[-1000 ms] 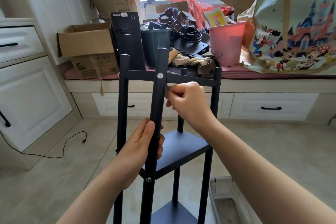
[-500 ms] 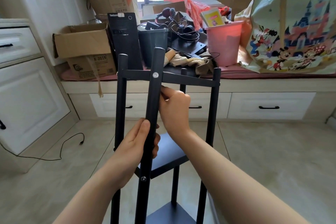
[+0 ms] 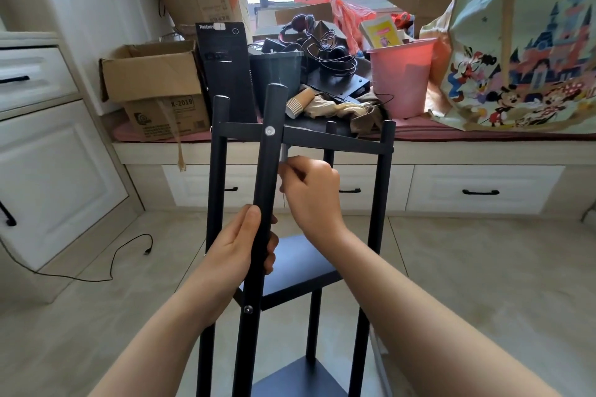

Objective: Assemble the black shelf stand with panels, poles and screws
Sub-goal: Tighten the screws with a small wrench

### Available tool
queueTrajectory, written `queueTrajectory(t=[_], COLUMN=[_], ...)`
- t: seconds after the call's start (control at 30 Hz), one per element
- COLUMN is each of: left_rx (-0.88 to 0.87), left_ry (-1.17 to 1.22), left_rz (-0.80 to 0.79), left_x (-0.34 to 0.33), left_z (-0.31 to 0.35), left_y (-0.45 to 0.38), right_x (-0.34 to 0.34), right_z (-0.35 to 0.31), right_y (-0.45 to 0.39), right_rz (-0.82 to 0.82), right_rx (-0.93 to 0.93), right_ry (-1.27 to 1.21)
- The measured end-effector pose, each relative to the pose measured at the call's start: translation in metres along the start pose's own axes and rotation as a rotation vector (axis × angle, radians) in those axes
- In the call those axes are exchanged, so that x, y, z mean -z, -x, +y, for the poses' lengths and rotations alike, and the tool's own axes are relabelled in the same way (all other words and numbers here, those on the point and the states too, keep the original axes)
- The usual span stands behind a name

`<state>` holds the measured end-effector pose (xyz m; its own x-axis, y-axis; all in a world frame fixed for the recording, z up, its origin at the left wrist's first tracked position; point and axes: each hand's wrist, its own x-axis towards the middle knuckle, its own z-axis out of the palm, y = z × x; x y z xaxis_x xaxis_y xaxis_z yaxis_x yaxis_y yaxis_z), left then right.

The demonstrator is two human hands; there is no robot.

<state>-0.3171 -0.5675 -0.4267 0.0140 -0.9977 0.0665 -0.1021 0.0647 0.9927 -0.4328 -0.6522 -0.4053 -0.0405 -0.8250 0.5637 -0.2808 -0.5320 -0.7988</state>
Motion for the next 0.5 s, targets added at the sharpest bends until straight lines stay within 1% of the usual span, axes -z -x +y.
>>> queueTrajectory(t=[0.1,0.3,0.5], left_rx=[-0.009,-0.006,-0.009], left_ry=[-0.001,0.008,0.003], left_rz=[0.0,-0.025,-0.025], left_x=[0.005,0.006,0.002], left_z=[0.0,0.001,0.002], left_y=[0.0,0.002,0.003], right_x=[0.01,0.029,0.037], right_z=[-0.002,-0.007,-0.015], right_y=[0.001,-0.002,-0.003], right_rz=[-0.056,-0.144,-0.126], right_rx=[-0.018,0.007,0.031], right_ry=[0.035,0.103,0.128])
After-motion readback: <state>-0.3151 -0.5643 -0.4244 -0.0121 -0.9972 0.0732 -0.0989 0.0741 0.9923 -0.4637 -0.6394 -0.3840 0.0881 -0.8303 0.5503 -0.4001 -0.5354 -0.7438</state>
